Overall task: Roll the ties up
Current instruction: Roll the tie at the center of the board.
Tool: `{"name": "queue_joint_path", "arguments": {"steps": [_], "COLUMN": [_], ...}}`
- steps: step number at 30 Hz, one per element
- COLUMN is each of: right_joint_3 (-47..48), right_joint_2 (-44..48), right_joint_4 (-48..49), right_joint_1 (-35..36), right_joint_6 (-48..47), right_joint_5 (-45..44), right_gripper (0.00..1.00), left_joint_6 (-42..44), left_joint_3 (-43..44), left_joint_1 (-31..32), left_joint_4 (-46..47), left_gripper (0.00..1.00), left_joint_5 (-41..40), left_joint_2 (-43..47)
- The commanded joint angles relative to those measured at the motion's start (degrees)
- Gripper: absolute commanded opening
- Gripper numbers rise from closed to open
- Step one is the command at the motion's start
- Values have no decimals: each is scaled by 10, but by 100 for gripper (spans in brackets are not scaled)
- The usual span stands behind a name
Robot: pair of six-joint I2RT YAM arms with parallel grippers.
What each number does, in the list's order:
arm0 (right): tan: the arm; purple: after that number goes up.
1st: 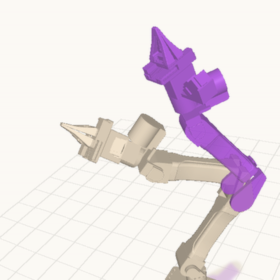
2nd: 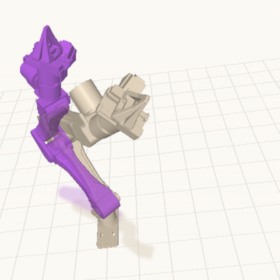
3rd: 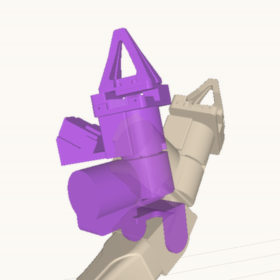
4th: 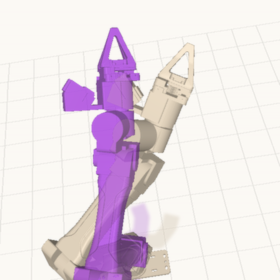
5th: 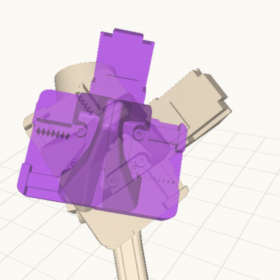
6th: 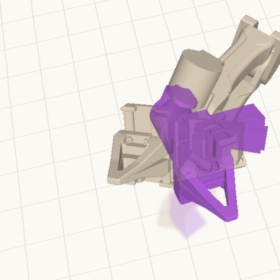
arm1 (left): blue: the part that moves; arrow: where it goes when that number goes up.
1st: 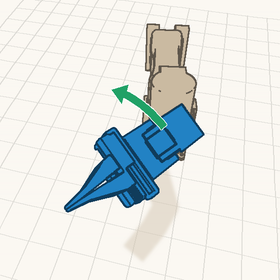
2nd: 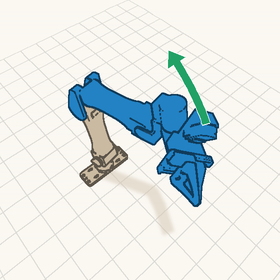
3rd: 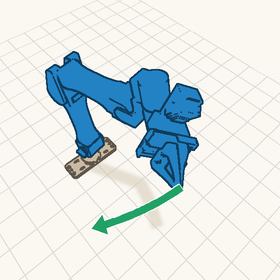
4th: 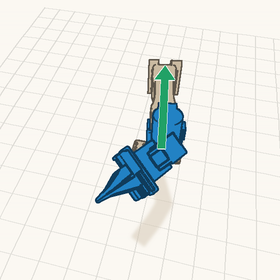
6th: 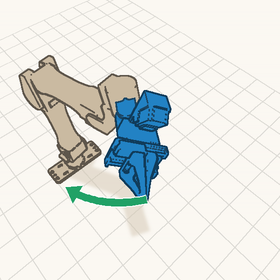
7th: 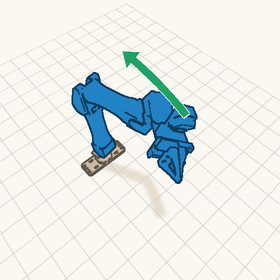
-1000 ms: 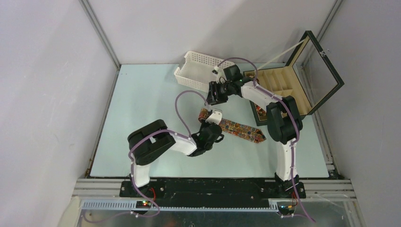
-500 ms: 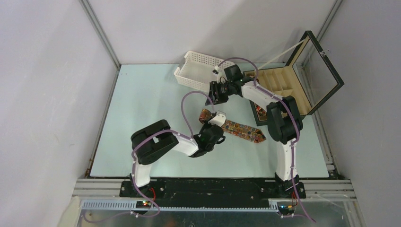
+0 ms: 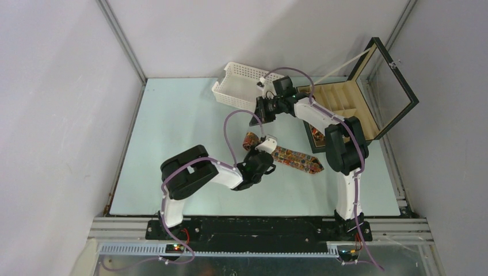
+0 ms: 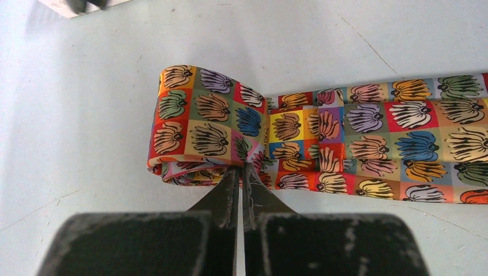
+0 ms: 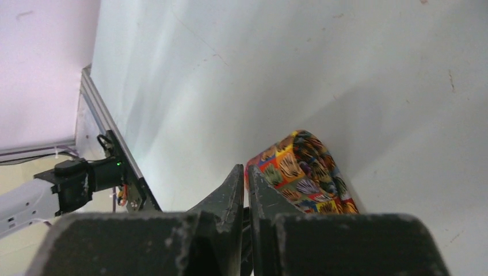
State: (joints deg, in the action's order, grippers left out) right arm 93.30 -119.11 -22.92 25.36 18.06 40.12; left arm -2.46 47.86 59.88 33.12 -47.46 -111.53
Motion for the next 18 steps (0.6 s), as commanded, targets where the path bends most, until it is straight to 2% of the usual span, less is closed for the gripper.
{"name": "queue_joint_path", "arguments": {"steps": [1,11,18], "right_joint_3": [55,188,212], "right_joint_2": [7,-127,-152], "right_joint_4": [20,-72,-123], "right_joint_1": [1,16,26], "right_joint_6": [0,-9,-30], "right_joint_5": [60,144,117], "right_gripper": [8,7,6], "left_joint_6": [12,18,19], "left_joint_3": [18,17,17], "left_joint_1": [3,2,2], "left_joint_4": [-2,4,5], "left_gripper": [0,0,0], "left_joint_5": [7,10,10], "left_joint_2": [-9,-9,-8]}}
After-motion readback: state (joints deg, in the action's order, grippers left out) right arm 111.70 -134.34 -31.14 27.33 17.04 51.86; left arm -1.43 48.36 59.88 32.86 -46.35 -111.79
